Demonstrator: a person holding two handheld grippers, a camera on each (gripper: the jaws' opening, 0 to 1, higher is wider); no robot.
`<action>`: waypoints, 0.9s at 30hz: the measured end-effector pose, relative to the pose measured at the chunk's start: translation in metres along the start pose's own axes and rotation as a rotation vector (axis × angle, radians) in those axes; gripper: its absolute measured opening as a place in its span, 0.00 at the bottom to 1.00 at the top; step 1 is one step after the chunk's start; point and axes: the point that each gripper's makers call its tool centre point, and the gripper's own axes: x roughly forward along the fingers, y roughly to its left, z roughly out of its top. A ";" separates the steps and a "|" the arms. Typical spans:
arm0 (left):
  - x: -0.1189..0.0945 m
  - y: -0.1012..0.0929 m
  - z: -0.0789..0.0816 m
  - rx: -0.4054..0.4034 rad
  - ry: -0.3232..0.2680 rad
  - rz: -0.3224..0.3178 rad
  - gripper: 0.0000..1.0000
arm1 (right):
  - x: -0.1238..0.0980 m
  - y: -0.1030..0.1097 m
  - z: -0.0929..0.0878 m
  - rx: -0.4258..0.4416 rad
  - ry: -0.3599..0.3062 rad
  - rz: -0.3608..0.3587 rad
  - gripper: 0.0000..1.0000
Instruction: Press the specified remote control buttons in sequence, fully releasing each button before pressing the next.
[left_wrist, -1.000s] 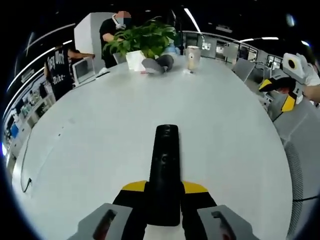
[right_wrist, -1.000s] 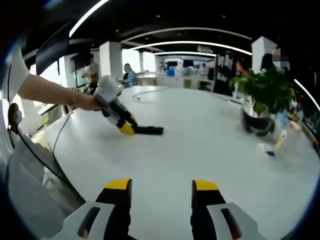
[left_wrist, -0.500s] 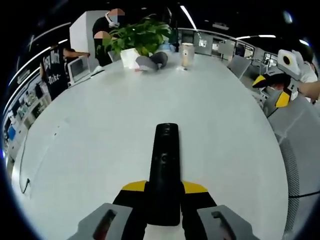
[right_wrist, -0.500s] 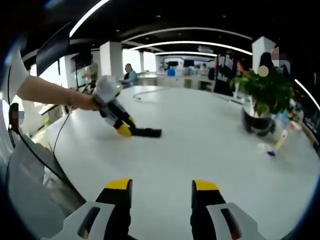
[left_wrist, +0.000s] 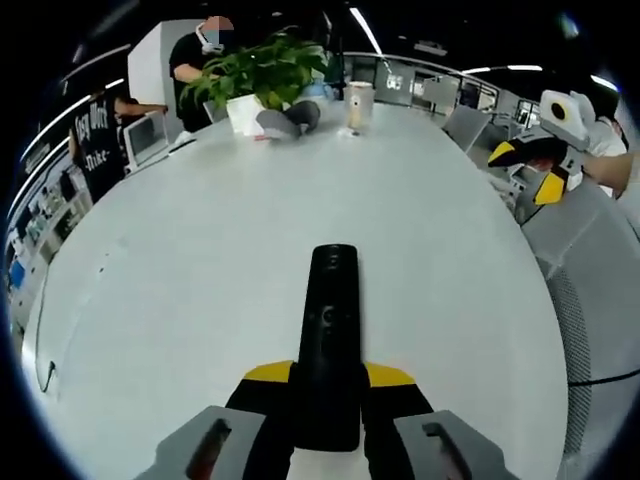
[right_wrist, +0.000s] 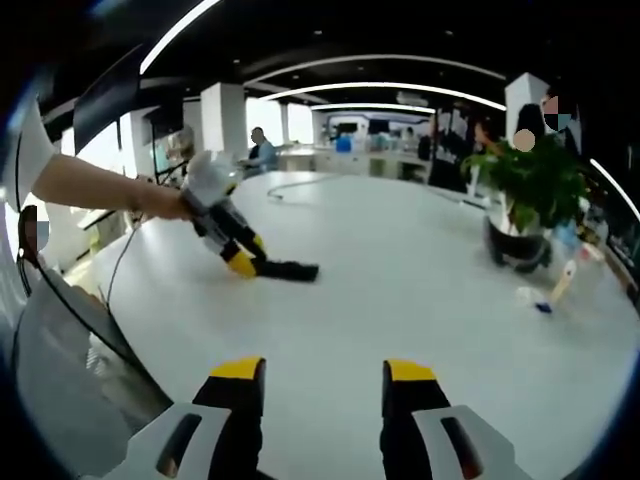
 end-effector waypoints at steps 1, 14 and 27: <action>0.000 0.000 0.000 0.003 0.002 0.000 0.23 | 0.000 0.000 0.000 -0.001 0.000 0.000 0.44; -0.002 -0.009 -0.004 0.017 0.019 -0.016 0.23 | 0.000 0.000 -0.001 0.000 0.002 -0.001 0.44; -0.002 -0.016 -0.007 0.020 0.013 -0.018 0.23 | 0.001 0.001 -0.002 0.000 0.010 0.005 0.44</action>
